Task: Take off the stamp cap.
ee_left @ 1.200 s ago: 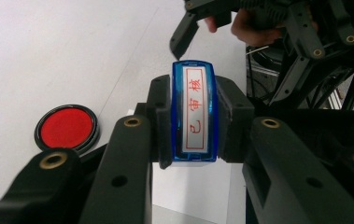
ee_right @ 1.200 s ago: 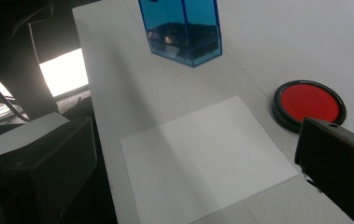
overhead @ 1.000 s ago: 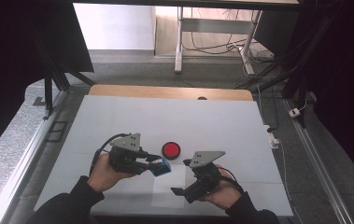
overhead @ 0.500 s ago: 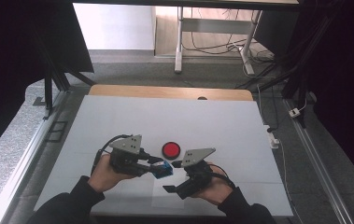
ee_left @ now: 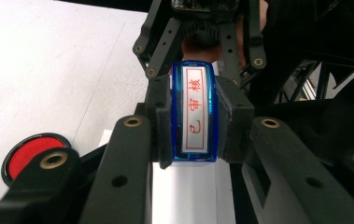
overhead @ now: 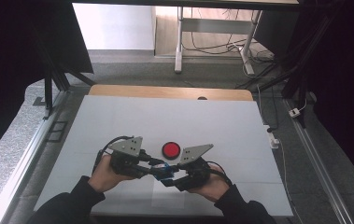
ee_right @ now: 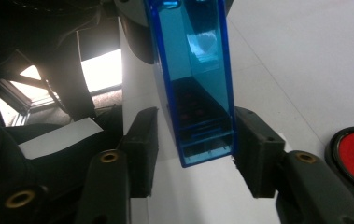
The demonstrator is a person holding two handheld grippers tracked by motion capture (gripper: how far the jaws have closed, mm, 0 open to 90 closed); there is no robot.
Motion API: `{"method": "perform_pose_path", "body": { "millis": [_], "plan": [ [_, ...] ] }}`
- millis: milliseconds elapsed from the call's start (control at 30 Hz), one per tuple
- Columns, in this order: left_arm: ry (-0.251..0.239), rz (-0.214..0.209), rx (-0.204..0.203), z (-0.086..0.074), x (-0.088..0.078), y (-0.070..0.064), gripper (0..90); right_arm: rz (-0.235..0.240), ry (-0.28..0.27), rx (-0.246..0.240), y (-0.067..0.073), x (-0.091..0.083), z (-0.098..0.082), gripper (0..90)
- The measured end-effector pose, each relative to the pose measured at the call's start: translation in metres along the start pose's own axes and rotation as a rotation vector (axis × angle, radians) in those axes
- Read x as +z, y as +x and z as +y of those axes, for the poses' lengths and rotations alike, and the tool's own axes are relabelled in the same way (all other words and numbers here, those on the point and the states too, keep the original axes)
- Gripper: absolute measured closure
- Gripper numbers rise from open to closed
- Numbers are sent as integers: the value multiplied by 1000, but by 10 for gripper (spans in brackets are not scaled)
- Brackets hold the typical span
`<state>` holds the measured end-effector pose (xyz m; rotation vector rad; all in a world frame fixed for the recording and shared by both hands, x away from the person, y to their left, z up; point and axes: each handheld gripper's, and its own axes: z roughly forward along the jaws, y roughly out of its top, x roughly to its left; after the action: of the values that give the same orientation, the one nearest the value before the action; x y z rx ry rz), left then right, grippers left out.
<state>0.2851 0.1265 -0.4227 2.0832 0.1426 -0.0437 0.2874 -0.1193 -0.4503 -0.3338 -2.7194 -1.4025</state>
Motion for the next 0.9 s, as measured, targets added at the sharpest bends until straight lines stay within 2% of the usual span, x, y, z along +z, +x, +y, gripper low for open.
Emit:
{"method": "perform_pose_path", "body": {
  "millis": [167, 333, 533, 633, 667, 867, 900],
  "plan": [
    [-16, -4, 15, 0, 0, -1, 704, 26, -3, 1, -1, 0, -1, 606],
    [-32, -12, 31, -2, -2, 0, 705, 35, -11, -1, 0, -1, 0, 636],
    [-53, -22, 73, -3, -2, -1, 705, 80, -13, 33, -3, -4, 0, 673],
    [-58, -36, 58, -4, -3, 0, 705, 86, -15, 40, -2, -4, 1, 676],
    [-67, -55, 38, -4, -4, 2, 705, 91, -16, 37, -2, -4, 1, 680],
    [-73, -78, 30, -5, -4, 4, 705, 95, -5, 2, 0, -5, 3, 686],
    [-79, -96, 15, -5, -4, 5, 705, 96, -7, -4, 1, -5, 3, 686]
  ]
}}
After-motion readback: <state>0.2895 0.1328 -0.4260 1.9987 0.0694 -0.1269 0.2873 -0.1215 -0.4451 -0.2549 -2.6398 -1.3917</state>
